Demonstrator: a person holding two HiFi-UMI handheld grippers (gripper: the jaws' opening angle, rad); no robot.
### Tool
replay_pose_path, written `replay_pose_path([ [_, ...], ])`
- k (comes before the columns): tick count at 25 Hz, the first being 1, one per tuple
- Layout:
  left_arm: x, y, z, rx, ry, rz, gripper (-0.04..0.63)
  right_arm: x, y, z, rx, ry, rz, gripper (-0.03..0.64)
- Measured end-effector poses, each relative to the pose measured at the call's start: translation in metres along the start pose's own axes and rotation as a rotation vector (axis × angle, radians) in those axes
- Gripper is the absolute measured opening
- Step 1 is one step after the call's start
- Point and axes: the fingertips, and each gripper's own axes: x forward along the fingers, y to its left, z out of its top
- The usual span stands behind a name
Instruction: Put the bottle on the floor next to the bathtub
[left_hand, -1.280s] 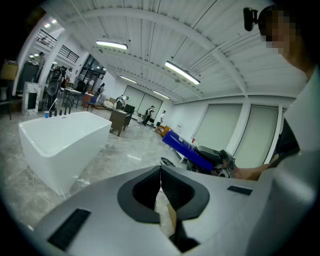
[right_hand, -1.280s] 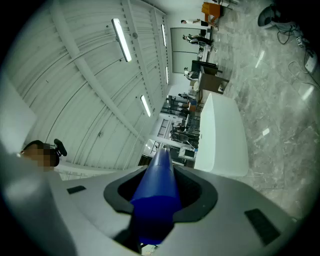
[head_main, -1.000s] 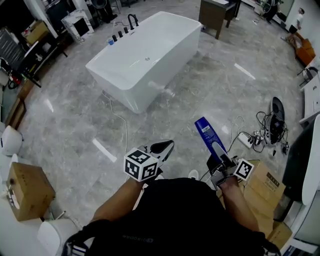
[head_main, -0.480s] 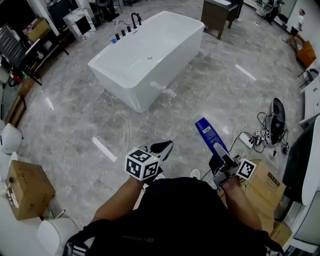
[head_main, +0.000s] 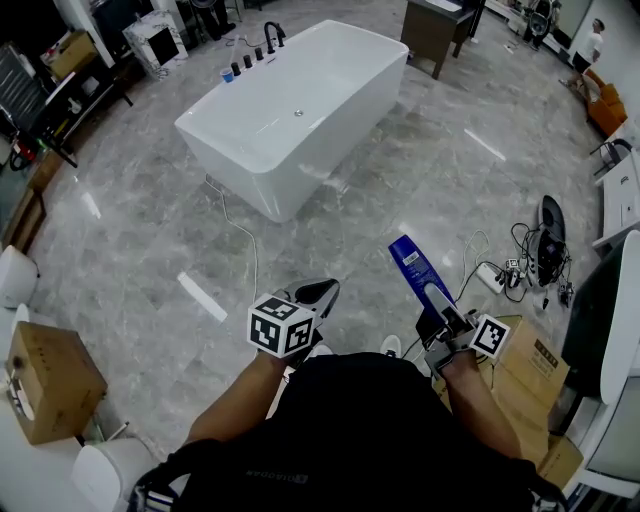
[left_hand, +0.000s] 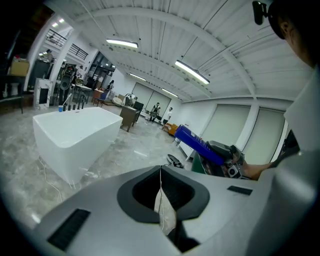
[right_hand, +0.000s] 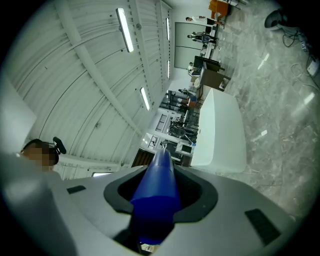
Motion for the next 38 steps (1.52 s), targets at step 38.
replay_pose_path([
  [38,0.144,0.000,0.072,0.064,0.091,-0.067,0.017,0.011,-0.080,0.147,0.029,-0.091,-0.054,0.172],
])
